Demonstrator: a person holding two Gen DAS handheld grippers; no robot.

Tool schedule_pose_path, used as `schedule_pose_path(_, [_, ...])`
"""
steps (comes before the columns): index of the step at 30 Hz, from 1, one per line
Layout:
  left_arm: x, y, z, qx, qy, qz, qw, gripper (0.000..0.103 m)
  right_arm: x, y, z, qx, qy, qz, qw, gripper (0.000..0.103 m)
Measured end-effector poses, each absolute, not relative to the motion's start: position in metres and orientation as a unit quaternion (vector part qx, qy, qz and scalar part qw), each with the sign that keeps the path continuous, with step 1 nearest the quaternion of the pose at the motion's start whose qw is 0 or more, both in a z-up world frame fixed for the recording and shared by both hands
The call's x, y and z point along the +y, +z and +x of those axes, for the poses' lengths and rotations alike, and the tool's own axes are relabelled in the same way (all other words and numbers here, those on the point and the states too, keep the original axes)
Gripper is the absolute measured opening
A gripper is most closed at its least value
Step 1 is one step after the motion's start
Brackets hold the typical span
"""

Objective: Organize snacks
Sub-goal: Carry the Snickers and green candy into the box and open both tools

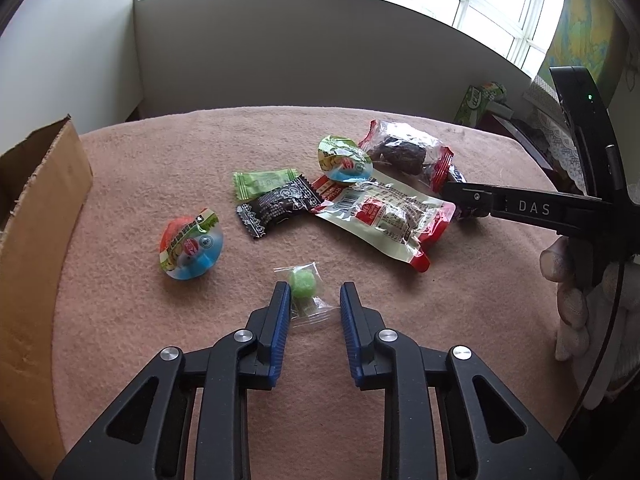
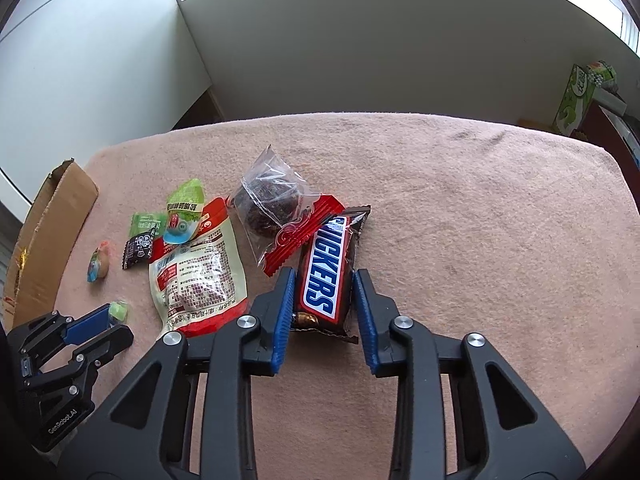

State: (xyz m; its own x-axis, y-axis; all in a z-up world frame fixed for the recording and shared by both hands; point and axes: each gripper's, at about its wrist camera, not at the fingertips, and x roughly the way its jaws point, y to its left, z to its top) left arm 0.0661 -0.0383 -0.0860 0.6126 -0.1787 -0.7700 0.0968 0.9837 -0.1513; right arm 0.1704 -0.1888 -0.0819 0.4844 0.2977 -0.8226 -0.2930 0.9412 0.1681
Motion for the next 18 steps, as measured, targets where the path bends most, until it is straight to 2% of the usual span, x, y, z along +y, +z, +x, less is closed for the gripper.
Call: schedule_pose_path(18, [-0.02, -0.072, 0.051, 0.408, -0.08, -0.057, 0.908, 0.023, -0.219, -0.058, 0.142, 0.447, 0.158, 0.025, 0.88, 0.03])
